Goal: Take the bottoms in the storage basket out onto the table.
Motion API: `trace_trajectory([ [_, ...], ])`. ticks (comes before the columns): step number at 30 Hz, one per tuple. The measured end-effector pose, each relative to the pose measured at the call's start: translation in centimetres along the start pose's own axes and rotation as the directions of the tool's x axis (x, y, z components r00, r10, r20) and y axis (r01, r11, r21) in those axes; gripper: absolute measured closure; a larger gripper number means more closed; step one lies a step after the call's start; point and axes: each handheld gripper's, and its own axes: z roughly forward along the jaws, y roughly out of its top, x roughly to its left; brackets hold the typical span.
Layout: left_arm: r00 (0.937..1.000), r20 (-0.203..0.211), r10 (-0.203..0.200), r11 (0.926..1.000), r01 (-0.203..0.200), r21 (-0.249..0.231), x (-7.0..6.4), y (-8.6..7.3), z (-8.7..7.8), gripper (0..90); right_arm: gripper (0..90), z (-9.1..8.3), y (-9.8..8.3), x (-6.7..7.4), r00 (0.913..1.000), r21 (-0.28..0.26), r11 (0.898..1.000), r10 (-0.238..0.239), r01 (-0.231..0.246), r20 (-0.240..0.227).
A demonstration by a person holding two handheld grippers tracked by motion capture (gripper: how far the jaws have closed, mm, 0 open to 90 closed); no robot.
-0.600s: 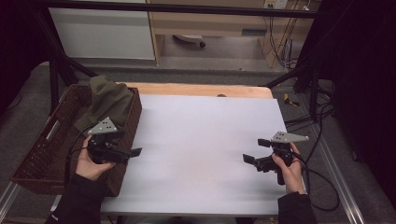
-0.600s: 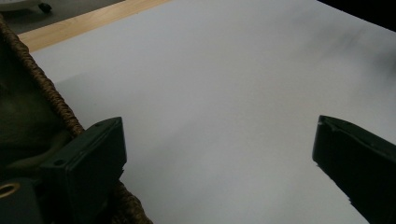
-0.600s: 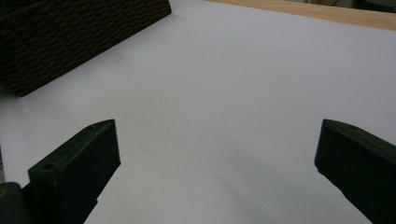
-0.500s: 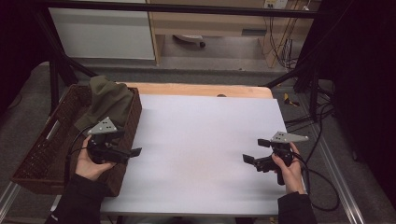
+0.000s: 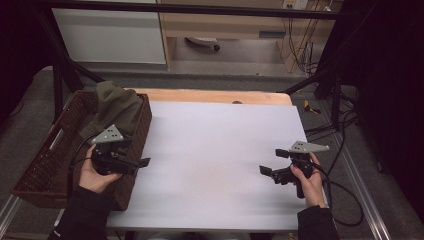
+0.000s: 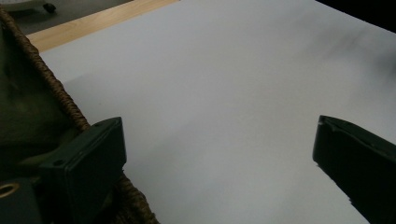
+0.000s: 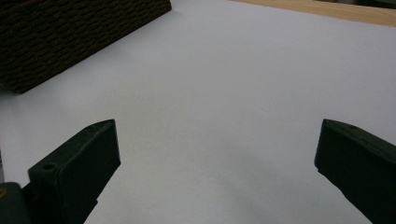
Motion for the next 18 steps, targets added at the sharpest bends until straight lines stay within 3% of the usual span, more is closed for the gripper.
trace_trajectory([
  [5,0.9997,-0.025,0.005,1.0000,-0.005,0.006,0.0,0.0,-0.3,2.6,0.7,0.0,0.0,0.0,1.0000,-0.001,1.000,0.001,-0.001,-0.004],
  [18,0.9994,-0.035,0.000,1.0000,0.000,0.004,0.5,-0.2,-1.3,1.1,0.7,0.0,0.0,0.1,1.0000,-0.001,1.000,0.003,-0.003,0.000],
])
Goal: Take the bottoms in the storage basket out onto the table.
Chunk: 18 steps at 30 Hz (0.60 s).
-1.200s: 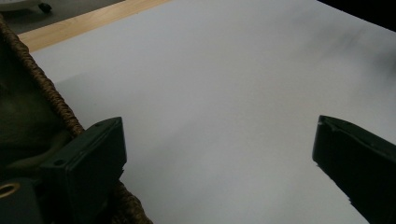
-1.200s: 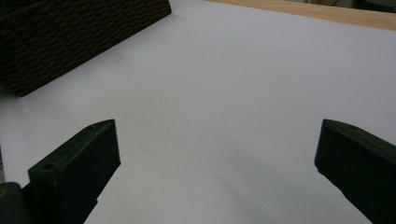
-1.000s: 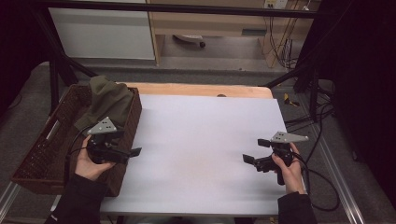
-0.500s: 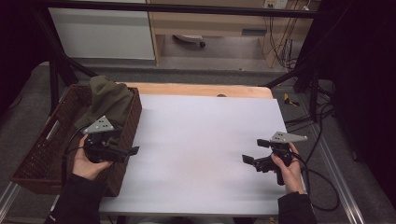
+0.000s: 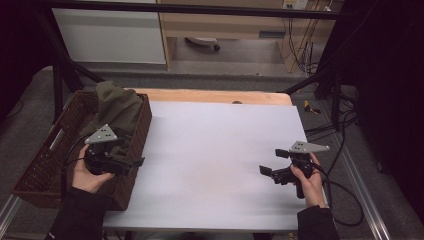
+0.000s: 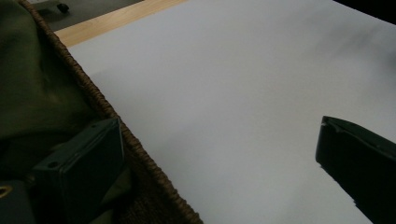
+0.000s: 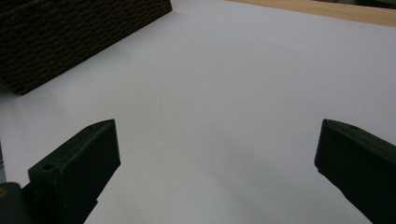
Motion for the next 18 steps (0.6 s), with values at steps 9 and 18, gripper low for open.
trace_trajectory([
  [9,0.9997,-0.018,-0.015,0.9999,0.015,-0.008,0.6,-0.2,-0.6,1.4,0.7,0.1,0.0,0.0,1.0000,0.007,1.000,-0.002,0.002,-0.002],
  [18,0.9986,-0.046,-0.024,0.9997,0.023,-0.009,1.0,-0.3,-1.2,1.4,0.7,0.2,0.0,0.0,1.0000,0.009,1.000,0.000,0.000,-0.001],
])
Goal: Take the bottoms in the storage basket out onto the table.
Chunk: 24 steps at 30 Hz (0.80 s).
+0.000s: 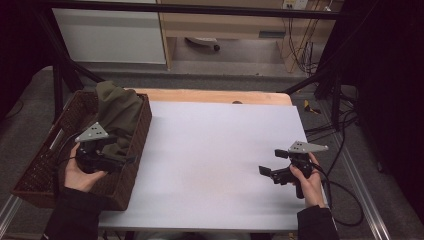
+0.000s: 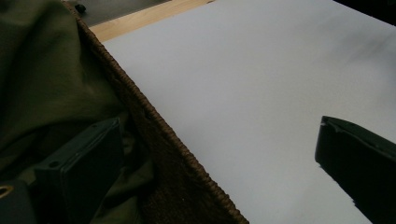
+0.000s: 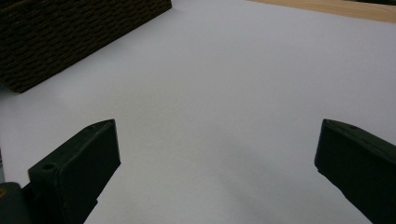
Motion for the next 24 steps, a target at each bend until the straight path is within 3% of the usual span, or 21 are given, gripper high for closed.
trace_trajectory([
  [24,0.9985,-0.045,-0.030,0.9995,0.030,-0.009,1.4,-0.4,-1.6,1.7,0.8,0.2,-0.1,0.0,1.0000,0.007,1.000,0.000,0.000,-0.002],
])
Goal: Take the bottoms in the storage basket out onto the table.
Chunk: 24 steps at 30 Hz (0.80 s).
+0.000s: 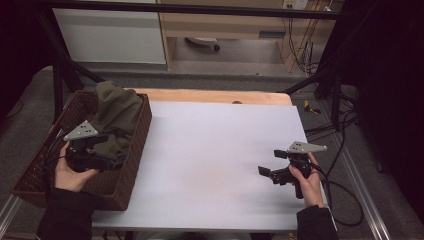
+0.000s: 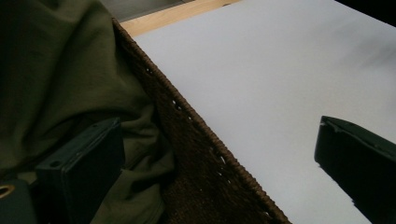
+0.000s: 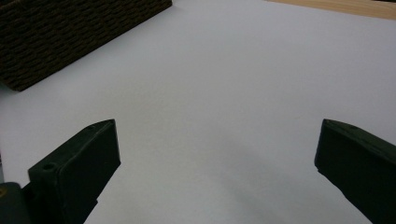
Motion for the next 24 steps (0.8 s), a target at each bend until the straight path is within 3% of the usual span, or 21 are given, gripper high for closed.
trace_trajectory([
  [11,0.9996,-0.023,-0.016,0.9999,0.016,-0.001,0.9,0.0,-0.7,1.7,0.7,-0.1,0.0,0.0,1.0000,-0.002,1.000,-0.001,0.001,0.004],
  [24,0.9997,-0.026,0.000,0.9999,0.001,0.011,1.2,0.9,-0.9,1.7,0.7,0.0,0.0,0.0,1.0000,0.002,1.000,0.002,-0.002,0.003],
])
